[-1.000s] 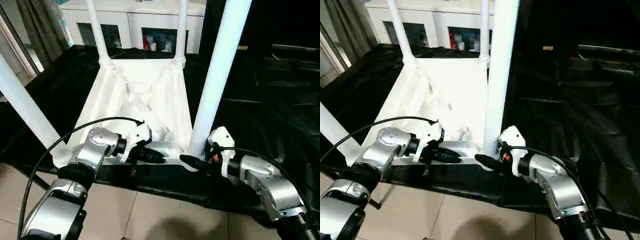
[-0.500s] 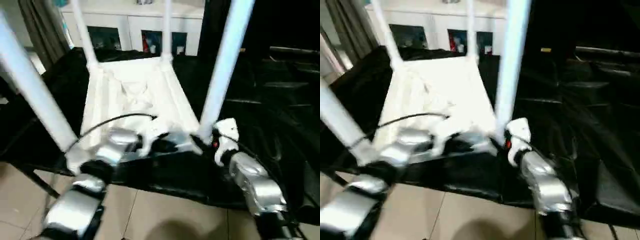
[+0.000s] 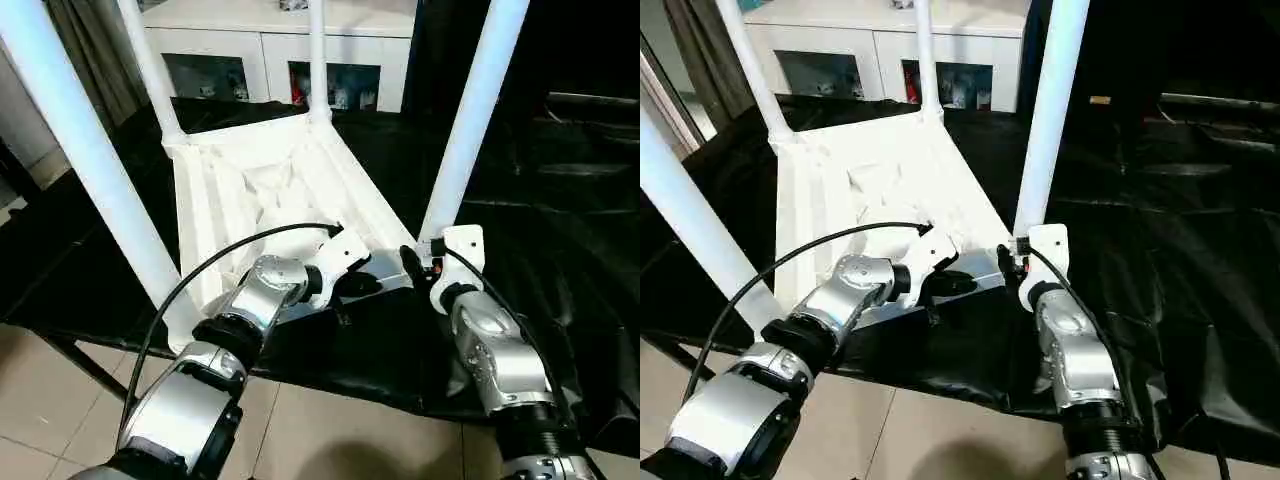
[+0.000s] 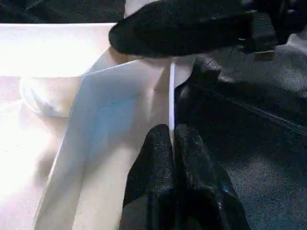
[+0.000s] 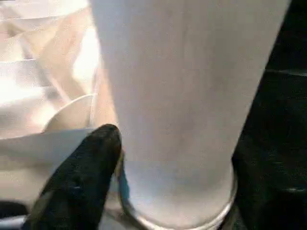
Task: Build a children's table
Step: Rotate leg to tighten
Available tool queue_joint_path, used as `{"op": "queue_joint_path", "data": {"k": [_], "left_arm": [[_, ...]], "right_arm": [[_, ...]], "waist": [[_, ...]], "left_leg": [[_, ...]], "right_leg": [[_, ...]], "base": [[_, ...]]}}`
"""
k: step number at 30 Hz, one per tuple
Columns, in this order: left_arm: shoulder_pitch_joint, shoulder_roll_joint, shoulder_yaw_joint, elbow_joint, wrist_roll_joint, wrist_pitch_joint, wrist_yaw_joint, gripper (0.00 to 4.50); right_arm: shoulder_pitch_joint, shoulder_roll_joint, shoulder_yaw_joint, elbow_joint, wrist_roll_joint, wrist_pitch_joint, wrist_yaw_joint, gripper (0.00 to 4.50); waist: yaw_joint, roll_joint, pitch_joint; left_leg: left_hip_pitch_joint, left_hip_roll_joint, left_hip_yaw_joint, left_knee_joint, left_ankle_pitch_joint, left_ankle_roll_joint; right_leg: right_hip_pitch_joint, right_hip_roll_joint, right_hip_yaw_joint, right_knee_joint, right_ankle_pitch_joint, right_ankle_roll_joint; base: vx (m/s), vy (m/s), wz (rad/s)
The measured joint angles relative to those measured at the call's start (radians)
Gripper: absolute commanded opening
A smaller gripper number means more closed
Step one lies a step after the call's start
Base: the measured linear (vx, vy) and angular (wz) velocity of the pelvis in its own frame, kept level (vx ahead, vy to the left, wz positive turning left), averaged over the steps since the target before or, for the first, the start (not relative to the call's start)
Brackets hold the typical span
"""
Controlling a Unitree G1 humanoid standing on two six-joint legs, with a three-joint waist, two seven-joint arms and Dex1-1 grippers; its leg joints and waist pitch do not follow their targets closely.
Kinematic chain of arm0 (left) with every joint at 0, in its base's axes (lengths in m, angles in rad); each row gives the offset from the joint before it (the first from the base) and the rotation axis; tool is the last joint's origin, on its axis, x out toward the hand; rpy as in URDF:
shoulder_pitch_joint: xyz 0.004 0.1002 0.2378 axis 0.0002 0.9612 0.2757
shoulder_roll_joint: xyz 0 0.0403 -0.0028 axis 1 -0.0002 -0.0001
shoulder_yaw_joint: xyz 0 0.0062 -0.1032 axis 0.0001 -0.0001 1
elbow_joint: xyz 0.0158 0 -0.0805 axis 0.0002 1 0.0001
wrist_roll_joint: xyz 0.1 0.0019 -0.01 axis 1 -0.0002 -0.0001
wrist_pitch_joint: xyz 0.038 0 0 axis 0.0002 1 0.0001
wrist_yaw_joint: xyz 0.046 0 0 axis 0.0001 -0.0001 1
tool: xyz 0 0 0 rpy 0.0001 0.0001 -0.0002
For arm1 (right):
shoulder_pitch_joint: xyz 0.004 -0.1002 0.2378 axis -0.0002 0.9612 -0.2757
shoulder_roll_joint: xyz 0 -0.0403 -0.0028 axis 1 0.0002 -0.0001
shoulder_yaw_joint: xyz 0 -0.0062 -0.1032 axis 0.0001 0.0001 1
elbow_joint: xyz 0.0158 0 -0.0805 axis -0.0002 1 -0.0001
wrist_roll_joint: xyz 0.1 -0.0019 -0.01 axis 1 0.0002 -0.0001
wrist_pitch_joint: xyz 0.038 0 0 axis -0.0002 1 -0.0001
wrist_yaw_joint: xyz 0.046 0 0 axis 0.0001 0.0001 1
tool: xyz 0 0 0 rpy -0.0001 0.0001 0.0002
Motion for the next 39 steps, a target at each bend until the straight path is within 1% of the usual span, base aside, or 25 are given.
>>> {"op": "queue_joint_path", "data": {"k": [1, 2, 3, 4, 5, 7, 8, 10, 13, 17, 19, 21, 22, 23, 26, 27, 29, 34, 37, 39], "left_arm": [[0.002, 0.006, 0.001, 0.000, -0.002, -0.004, -0.014, 0.00], [0.003, 0.016, 0.001, 0.000, -0.004, -0.012, -0.027, 0.00], [0.005, 0.024, 0.002, 0.000, -0.006, -0.018, -0.040, 0.00], [0.009, 0.038, 0.003, -0.001, -0.010, -0.026, -0.064, 0.00], [0.014, 0.053, 0.004, -0.002, -0.016, -0.035, -0.094, 0.00], [0.019, 0.070, 0.008, -0.003, -0.019, -0.045, -0.126, 0.00], [0.023, 0.082, 0.011, -0.008, -0.024, -0.047, -0.152, 0.00], [0.037, 0.102, 0.013, -0.023, -0.031, -0.049, -0.194, 0.00], [0.062, 0.159, 0.014, -0.054, -0.058, -0.051, -0.297, 0.00], [0.075, 0.200, 0.014, -0.075, -0.068, -0.054, -0.379, 0.00], [0.078, 0.212, 0.014, -0.082, -0.069, -0.054, -0.396, 0.00], [0.082, 0.220, 0.014, -0.091, -0.073, -0.050, -0.410, 0.00], [0.083, 0.222, 0.014, -0.093, -0.074, -0.049, -0.415, 0.00], [0.084, 0.225, 0.014, -0.096, -0.075, -0.047, -0.419, 0.00], [0.093, 0.235, 0.014, -0.111, -0.081, -0.038, -0.435, 0.00], [0.095, 0.236, 0.014, -0.114, -0.082, -0.036, -0.439, 0.00], [0.098, 0.239, 0.014, -0.123, -0.082, -0.030, -0.442, 0.00], [0.106, 0.242, 0.014, -0.137, -0.083, -0.022, -0.450, 0.00], [0.108, 0.236, 0.014, -0.141, -0.083, -0.022, -0.438, 0.00], [0.107, 0.223, 0.013, -0.139, -0.081, -0.025, -0.393, 0.00]], "right_arm": [[0.008, -0.018, 0.009, -0.009, 0.002, 0.000, 0.033, 3.67], [0.014, -0.039, 0.019, -0.016, 0.009, 0.000, 0.079, 3.85], [0.019, -0.056, 0.029, -0.024, 0.013, 0.002, 0.114, 3.90], [0.033, -0.092, 0.048, -0.041, 0.024, 0.004, 0.173, 3.90], [0.048, -0.119, 0.059, -0.059, 0.038, 0.004, 0.233, 3.99], [0.053, -0.142, 0.071, -0.068, 0.045, 0.009, 0.284, 4.25], [0.057, -0.162, 0.086, -0.082, 0.046, 0.015, 0.316, 4.30], [0.073, -0.190, 0.105, -0.112, 0.054, 0.026, 0.369, 4.30], [0.099, -0.244, 0.133, -0.167, 0.092, 0.054, 0.478, 4.30], [0.100, -0.261, 0.148, -0.179, 0.117, 0.062, 0.541, 4.30], [0.100, -0.262, 0.149, -0.179, 0.119, 0.060, 0.557, 4.04], [0.100, -0.264, 0.147, -0.179, 0.125, 0.060, 0.568, 4.04], [0.100, -0.268, 0.147, -0.179, 0.129, 0.060, 0.574, 3.94], [0.100, -0.270, 0.147, -0.179, 0.131, 0.061, 0.580, 3.73], [0.100, -0.273, 0.149, -0.179, 0.132, 0.062, 0.589, 3.54], [0.100, -0.274, 0.149, -0.178, 0.132, 0.062, 0.593, 3.54], [0.100, -0.274, 0.149, -0.178, 0.132, 0.062, 0.598, 3.28], [0.100, -0.276, 0.150, -0.178, 0.132, 0.062, 0.601, 2.90], [0.100, -0.257, 0.147, -0.176, 0.131, 0.061, 0.581, 2.80], [0.101, -0.224, 0.132, -0.161, 0.125, 0.053, 0.523, 2.76]], "waist": [[0.000, 0.000, 0.000], [0.000, 0.000, 0.000], [0.000, 0.000, 0.000], [0.000, 0.000, 0.000], [0.000, 0.000, 0.001], [-0.002, -0.001, 0.001], [-0.004, -0.002, 0.002], [-0.005, -0.003, 0.002], [-0.006, -0.003, 0.003], [-0.003, -0.005, 0.004], [-0.003, -0.006, 0.004], [-0.003, -0.007, 0.005], [-0.003, -0.007, 0.005], [-0.002, -0.007, 0.005], [-0.002, -0.008, 0.006], [-0.002, -0.008, 0.006], [-0.002, -0.009, 0.006], [-0.002, -0.009, 0.006], [-0.004, -0.009, 0.006], [-0.006, -0.009, 0.006]], "left_leg": [[0.000, 0.000, 0.000, 0.000, 0.000, 0.000], [0.000, 0.000, 0.000, 0.000, 0.000, 0.000], [0.000, 0.001, 0.000, 0.000, 0.000, 0.000], [0.000, 0.001, 0.000, 0.000, 0.000, 0.000], [0.000, 0.001, 0.000, -0.001, 0.000, 0.000], [0.000, 0.001, 0.000, 0.000, 0.000, 0.000], [0.000, 0.001, 0.000, -0.001, 0.000, 0.000], [0.001, 0.001, 0.000, -0.001, 0.000, 0.000], [0.001, 0.002, 0.000, -0.001, 0.000, 0.000], [-0.001, 0.003, 0.001, -0.001, 0.000, 0.000], [-0.002, 0.003, 0.001, 0.000, 0.000, 0.000], [-0.003, 0.003, 0.001, 0.000, 0.000, 0.000], [-0.003, 0.003, 0.001, 0.000, 0.000, 0.000], [-0.003, 0.003, 0.001, 0.000, 0.000, 0.000], [-0.004, 0.004, 0.001, 0.000, 0.000, 0.001], [-0.004, 0.004, 0.001, 0.000, 0.000, 0.001], [-0.004, 0.004, 0.001, 0.000, 0.000, 0.001], [-0.004, 0.004, 0.002, 0.000, 0.002, 0.003], [-0.004, 0.004, 0.002, 0.001, 0.002, 0.003], [-0.003, 0.004, 0.002, 0.002, 0.001, 0.002]], "right_leg": [[0.000, 0.000, 0.000, 0.000, 0.000, 0.000], [0.000, 0.000, 0.000, 0.000, 0.000, 0.000], [-0.001, 0.000, 0.000, 0.000, 0.000, 0.000], [-0.001, 0.000, 0.000, 0.000, 0.000, 0.000], [-0.001, 0.001, -0.001, 0.000, 0.000, 0.000], [-0.001, 0.001, -0.001, 0.001, 0.000, 0.000], [-0.001, 0.001, -0.001, 0.001, 0.000, 0.000], [-0.001, 0.001, -0.001, 0.001, 0.000, 0.000], [-0.002, 0.002, 0.000, 0.001, -0.001, 0.001], [-0.004, 0.003, 0.000, 0.001, -0.001, 0.001], [-0.004, 0.002, 0.000, 0.000, -0.001, 0.001], [-0.005, 0.002, 0.000, 0.001, -0.001, 0.001], [-0.006, 0.002, 0.000, 0.001, -0.001, 0.001], [-0.006, 0.003, 0.000, 0.001, -0.001, 0.001], [-0.007, 0.003, 0.000, 0.001, -0.001, 0.001], [-0.007, 0.003, 0.000, 0.001, -0.001, 0.001], [-0.007, 0.003, 0.000, 0.001, -0.001, 0.000], [-0.007, 0.003, 0.000, 0.002, -0.001, 0.000], [-0.007, 0.003, 0.000, 0.002, -0.001, 0.000], [-0.007, 0.003, 0.000, 0.003, -0.001, 0.000]], "base": [[0.000, 0.000, 0.00], [0.000, 0.000, 0.00], [0.000, 0.000, 0.00], [0.000, 0.000, 0.00], [0.000, 0.000, 0.00], [0.000, 0.000, 0.00], [0.000, 0.000, 0.00], [0.000, 0.000, 0.00], [0.000, 0.000, 0.00], [0.000, 0.000, 0.00], [0.000, 0.000, 0.00], [0.000, 0.000, 0.00], [0.000, 0.000, 0.00], [0.000, 0.000, 0.00], [0.000, 0.000, 0.00], [0.000, 0.000, 0.00], [0.000, 0.000, 0.00], [0.000, 0.000, 0.00], [0.000, 0.000, 0.00], [0.000, 0.000, 0.00]]}}
